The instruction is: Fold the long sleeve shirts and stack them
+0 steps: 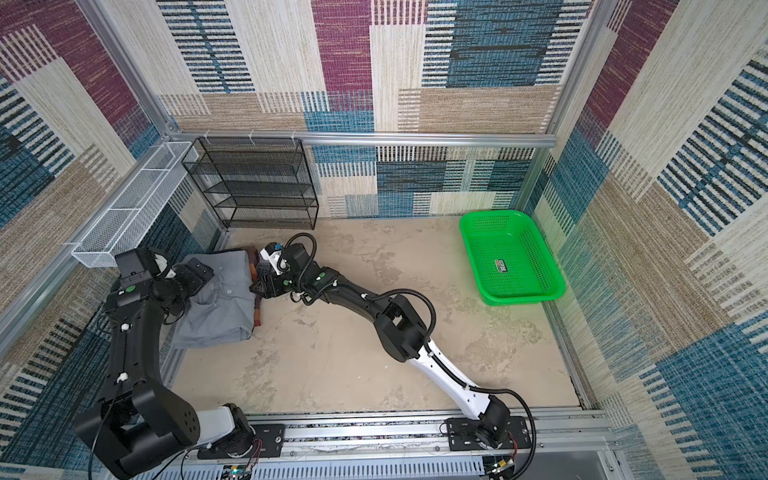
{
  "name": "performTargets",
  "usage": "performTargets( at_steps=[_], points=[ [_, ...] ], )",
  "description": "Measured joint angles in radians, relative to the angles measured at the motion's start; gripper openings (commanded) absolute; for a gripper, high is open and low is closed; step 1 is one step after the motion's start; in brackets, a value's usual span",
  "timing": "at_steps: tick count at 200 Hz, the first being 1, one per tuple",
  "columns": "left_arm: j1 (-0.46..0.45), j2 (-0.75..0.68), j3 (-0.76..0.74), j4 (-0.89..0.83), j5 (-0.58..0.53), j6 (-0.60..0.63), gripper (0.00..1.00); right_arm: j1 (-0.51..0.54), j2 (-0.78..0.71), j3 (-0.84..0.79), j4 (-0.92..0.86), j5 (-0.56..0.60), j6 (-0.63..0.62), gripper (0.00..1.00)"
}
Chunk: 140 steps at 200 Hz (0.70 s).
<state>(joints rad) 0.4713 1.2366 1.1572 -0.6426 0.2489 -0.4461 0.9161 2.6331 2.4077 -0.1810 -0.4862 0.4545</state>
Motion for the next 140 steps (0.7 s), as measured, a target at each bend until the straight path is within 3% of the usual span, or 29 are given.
performTargets(
  at_steps=[68,104,140],
  points=[
    [-0.045,-0.241,-0.081,-0.017,-0.093,0.005,0.99,-0.014,-0.347,-0.16,-0.024,0.103,-0.113,0.69],
    [-0.053,-0.327,-0.118,-0.028,-0.092,0.001,0.99,-0.026,-0.504,-0.423,-0.012,0.141,-0.136,0.7],
    [-0.129,-0.49,-0.256,-0.026,-0.077,0.006,0.99,-0.048,-0.769,-0.718,0.05,0.23,-0.175,0.71]
  ],
)
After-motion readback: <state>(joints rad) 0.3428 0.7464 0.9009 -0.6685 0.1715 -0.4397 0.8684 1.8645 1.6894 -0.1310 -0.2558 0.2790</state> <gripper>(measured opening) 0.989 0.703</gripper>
